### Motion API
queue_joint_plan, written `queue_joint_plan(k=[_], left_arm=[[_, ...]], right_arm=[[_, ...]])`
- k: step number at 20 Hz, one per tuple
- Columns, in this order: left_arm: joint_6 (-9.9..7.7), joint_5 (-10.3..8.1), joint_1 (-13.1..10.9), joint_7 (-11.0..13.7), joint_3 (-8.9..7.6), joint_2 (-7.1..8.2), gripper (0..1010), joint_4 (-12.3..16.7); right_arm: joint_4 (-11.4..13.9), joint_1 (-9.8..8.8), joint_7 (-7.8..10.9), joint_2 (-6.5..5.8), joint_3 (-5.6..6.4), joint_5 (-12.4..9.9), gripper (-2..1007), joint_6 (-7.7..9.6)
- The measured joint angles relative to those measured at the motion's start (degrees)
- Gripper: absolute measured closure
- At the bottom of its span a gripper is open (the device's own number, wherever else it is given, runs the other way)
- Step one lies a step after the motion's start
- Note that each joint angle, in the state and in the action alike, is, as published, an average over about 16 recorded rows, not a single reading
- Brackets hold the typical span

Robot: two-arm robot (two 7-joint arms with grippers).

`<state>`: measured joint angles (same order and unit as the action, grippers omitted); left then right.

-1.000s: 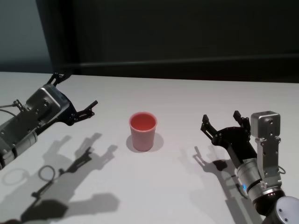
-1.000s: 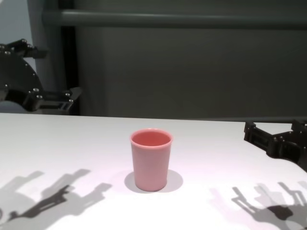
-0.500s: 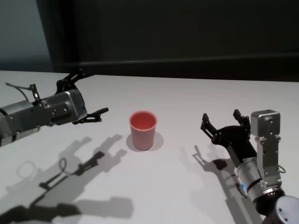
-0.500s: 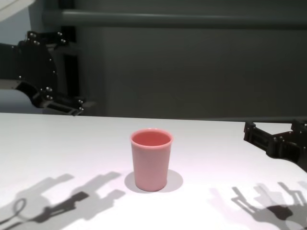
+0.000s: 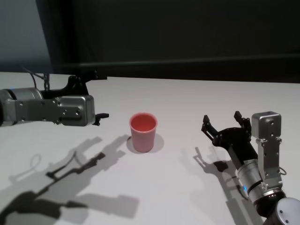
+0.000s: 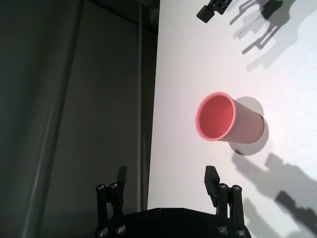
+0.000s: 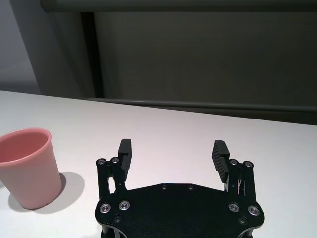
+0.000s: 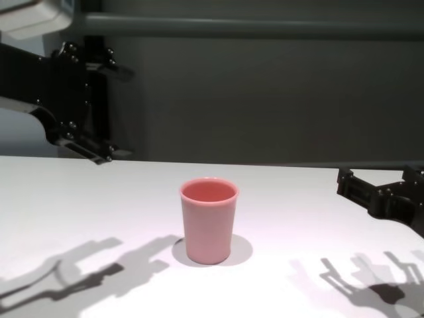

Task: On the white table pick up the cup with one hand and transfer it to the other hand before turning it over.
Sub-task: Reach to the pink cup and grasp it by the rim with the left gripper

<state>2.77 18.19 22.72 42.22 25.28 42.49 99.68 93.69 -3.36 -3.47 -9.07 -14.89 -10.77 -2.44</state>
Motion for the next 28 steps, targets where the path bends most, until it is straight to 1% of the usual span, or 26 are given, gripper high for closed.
queue_joint_plan(k=[3,6,11,15,18,24,28], left_arm=[[1.34,1.28,3.39,3.37,2.58,0.53,9,-1.07],[2.81,2.49,6.73,6.79,5.24,0.74,9,-2.15],[5.17,4.33,11.75,11.88,9.44,0.28,9,-3.89],[6.99,5.74,15.28,15.27,12.64,-0.72,9,-5.24],[8.42,7.01,17.65,17.27,14.97,-1.71,9,-6.3],[10.79,9.43,21.45,20.16,19.12,-4.14,9,-8.45],[12.26,10.94,23.63,21.54,21.64,-5.91,9,-10.21]], right_arm=[[0.0,0.0,0.0,0.0,0.0,0.0,5,0.0],[0.0,0.0,0.0,0.0,0.0,0.0,5,0.0],[0.0,0.0,0.0,0.0,0.0,0.0,5,0.0],[0.0,0.0,0.0,0.0,0.0,0.0,5,0.0],[0.0,0.0,0.0,0.0,0.0,0.0,5,0.0],[0.0,0.0,0.0,0.0,0.0,0.0,5,0.0],[0.0,0.0,0.0,0.0,0.0,0.0,5,0.0]])
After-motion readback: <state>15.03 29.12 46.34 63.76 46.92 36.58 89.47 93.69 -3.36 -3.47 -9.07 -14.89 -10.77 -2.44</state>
